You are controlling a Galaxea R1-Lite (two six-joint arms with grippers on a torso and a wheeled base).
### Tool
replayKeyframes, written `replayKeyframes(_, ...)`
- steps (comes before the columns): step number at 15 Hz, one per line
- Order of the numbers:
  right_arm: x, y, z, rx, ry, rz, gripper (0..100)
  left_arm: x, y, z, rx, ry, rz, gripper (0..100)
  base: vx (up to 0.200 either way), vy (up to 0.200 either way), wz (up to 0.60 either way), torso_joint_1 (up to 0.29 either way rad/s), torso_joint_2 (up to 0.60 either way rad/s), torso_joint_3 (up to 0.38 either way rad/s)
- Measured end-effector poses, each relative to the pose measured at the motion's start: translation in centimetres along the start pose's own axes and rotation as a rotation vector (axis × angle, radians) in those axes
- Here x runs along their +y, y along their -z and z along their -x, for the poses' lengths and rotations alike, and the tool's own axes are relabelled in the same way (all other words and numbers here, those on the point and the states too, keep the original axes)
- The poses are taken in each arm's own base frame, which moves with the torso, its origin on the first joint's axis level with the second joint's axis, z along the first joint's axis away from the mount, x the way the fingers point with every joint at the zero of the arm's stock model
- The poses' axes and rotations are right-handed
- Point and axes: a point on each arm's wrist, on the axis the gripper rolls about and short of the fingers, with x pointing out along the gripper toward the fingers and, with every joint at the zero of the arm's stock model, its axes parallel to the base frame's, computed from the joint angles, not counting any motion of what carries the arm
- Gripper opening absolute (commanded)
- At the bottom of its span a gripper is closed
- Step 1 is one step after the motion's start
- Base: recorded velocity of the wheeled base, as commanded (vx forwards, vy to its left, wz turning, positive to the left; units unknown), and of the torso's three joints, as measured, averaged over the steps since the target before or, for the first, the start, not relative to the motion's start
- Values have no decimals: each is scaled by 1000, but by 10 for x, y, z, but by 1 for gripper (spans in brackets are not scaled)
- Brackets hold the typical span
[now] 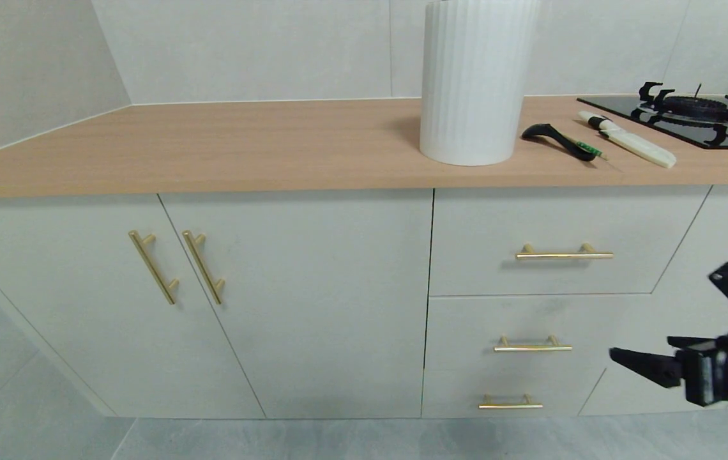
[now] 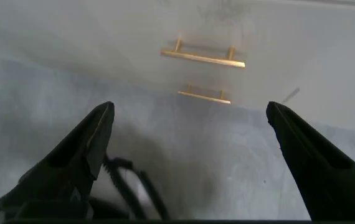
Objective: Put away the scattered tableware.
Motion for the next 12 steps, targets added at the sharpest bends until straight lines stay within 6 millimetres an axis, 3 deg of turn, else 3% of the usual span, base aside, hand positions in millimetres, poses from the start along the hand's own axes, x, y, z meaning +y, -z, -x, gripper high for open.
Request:
replayKeyframes(4,-14,7,-98,77,77,-10,100,0,0,0,0,-1,0,100,0,0,0,0,0,0)
replayKeyframes(6,-19,16,-134,24,146,-20,100,0,0,0,0,0,0,100,0,0,0,0,0,0)
replayKeyframes(9,-19,37,-167,11,178,-86,100,0,0,0,0,0,0,100,0,0,0,0,0,0)
replayKeyframes(12,-19,53,-187,-22,219,-94,100,0,0,0,0,0,0,100,0,0,0,0,0,0)
